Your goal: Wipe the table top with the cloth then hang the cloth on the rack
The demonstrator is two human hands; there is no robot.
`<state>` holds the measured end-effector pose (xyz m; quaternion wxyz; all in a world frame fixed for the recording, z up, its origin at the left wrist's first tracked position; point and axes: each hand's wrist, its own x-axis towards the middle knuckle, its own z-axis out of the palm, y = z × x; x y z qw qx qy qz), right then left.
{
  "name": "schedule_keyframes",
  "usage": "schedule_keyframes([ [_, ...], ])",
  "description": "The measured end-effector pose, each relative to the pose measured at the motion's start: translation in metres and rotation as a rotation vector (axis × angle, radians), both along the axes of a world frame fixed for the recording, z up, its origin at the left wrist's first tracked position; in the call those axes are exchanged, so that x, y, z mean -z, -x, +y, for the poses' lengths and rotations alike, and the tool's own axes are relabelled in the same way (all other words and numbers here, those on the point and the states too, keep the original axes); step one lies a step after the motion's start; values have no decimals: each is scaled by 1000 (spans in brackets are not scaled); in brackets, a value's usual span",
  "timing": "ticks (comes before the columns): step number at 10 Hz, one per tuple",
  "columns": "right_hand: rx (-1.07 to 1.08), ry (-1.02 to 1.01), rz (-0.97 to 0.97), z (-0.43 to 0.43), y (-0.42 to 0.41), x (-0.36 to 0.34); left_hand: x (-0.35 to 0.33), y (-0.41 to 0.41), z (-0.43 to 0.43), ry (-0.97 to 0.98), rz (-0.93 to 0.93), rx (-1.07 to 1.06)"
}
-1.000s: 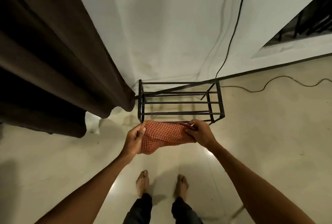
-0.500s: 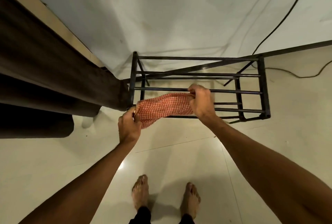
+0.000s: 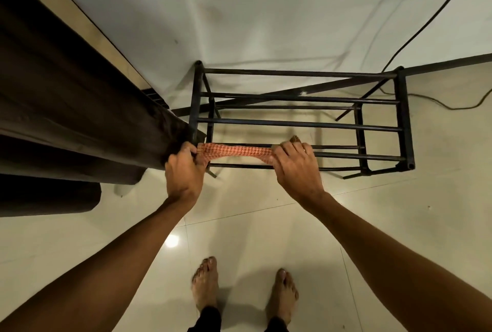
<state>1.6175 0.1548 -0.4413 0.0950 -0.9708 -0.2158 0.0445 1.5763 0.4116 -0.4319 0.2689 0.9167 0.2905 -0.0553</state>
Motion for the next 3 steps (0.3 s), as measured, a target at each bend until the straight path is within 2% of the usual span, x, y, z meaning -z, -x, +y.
schedule_keyframes([
  [2, 32, 219, 210, 4, 2, -5, -19, 9, -2, -34, 61, 104],
  [3, 21, 213, 237, 7, -1, -34, -45, 10, -4, -18, 120, 225],
])
